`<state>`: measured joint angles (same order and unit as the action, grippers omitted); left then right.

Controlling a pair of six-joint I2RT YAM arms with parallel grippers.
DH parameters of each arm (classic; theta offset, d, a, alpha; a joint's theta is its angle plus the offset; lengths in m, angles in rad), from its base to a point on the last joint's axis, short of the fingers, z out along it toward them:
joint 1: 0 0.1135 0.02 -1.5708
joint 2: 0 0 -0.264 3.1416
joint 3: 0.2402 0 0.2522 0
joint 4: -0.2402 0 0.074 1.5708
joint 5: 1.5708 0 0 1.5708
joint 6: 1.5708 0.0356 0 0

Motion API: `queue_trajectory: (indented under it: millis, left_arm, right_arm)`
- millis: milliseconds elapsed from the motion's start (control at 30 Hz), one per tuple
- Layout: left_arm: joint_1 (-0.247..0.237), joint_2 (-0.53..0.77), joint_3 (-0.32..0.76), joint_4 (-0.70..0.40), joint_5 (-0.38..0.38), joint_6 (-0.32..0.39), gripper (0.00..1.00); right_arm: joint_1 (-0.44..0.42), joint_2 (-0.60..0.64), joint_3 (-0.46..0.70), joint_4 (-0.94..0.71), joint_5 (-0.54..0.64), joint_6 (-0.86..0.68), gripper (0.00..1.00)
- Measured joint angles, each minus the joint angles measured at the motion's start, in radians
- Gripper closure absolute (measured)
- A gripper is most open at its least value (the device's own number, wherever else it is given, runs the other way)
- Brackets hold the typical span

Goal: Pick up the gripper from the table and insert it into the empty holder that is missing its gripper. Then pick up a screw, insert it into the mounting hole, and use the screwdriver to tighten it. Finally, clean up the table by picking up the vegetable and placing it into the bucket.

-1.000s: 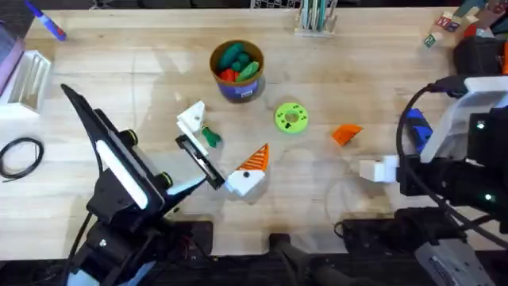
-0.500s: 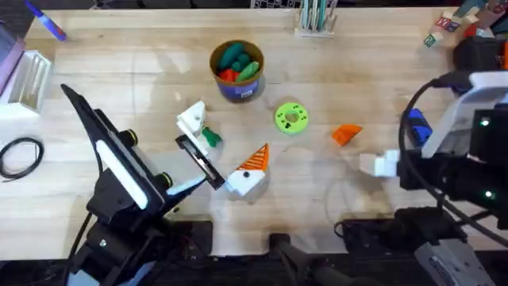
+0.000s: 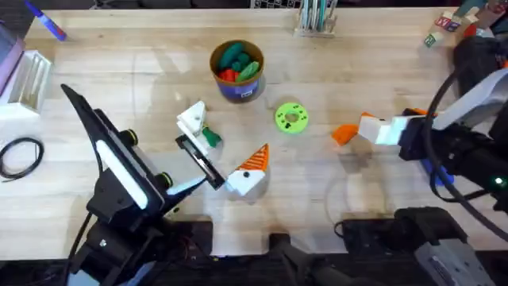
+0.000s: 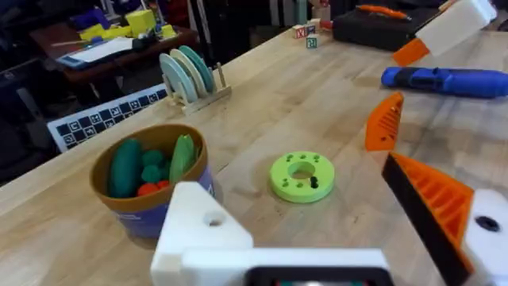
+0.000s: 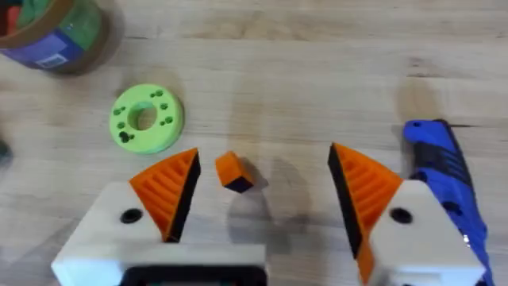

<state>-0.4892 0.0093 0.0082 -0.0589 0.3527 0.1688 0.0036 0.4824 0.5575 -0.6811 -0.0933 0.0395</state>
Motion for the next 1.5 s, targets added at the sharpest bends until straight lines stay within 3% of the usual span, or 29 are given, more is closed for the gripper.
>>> queue_trajectory:
  millis: [267,400,533,667,967,1067,1100,1500]
  left_arm:
    - [0.0,0.0,0.0,0.0,0.0,0.0,0.013]
    - [0.0,0.0,0.0,0.0,0.0,0.0,0.013]
    - [0.0,0.0,0.0,0.0,0.0,0.0,0.013]
    - [0.0,0.0,0.0,0.0,0.0,0.0,0.016]
    - [0.0,0.0,0.0,0.0,0.0,0.0,0.014]
    - [0.0,0.0,0.0,0.0,0.0,0.0,0.013]
    - [0.0,0.0,0.0,0.0,0.0,0.0,0.013]
    - [0.0,0.0,0.0,0.0,0.0,0.0,0.013]
  right_arm:
    - [0.0,0.007,0.0,0.05,-0.147,0.054,0.037]
    - [0.029,0.098,0.024,-0.03,-0.193,0.027,0.036]
    - [0.114,0.256,0.144,-0.183,-0.116,-0.053,0.036]
    - [0.193,0.391,0.257,-0.233,-0.023,-0.158,0.035]
    - [0.221,0.647,0.278,-0.209,0.049,-0.301,0.037]
    - [0.221,0.675,0.278,-0.21,0.053,-0.313,0.158]
    - [0.22,0.676,0.278,-0.215,0.056,-0.319,0.322]
    - [0.22,0.676,0.278,-0.227,0.064,-0.326,0.728]
